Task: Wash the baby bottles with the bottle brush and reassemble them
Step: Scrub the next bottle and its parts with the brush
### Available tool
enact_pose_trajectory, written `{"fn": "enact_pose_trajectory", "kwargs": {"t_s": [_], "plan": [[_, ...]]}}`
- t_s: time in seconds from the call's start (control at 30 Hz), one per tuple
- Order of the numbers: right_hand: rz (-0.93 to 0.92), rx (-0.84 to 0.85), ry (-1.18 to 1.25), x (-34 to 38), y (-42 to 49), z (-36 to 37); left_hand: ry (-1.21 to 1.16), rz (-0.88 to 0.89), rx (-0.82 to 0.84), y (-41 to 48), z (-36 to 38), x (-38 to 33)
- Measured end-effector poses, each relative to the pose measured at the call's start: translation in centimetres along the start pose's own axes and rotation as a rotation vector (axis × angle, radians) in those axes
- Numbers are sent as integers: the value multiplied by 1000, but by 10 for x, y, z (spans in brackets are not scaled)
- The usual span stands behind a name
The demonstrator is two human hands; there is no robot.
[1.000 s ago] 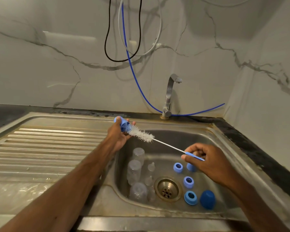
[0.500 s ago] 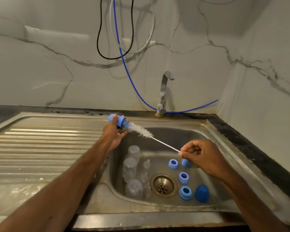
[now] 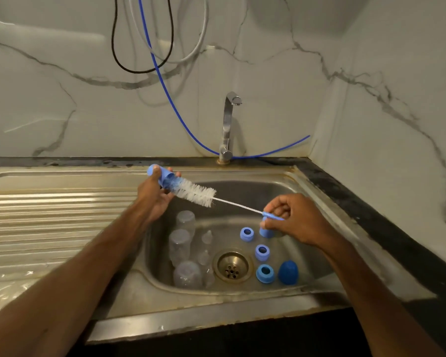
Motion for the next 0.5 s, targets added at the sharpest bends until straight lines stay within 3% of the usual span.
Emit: {"fn": "enact_pose_trajectory", "kwargs": {"t_s": [0.13,0.4,0.5], "plan": [[-86,-117,-87,-4,0,-5,10,-44,23,5,-4,2],[28,143,11,-4,-3,-2,55,-70,15,4,-2,7],[-12,9,-45,-11,2,-3,74,-52,22,1,2,7]]}}
Point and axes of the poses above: each hand's wrist, its own y-axis towards the middle knuckle, its own z-axis out of the palm, x = y × z, the point moved 1 cm from there along y, towards the middle knuckle, and after that the axes turned 4 degrees about -y, right-handed, at the moved point
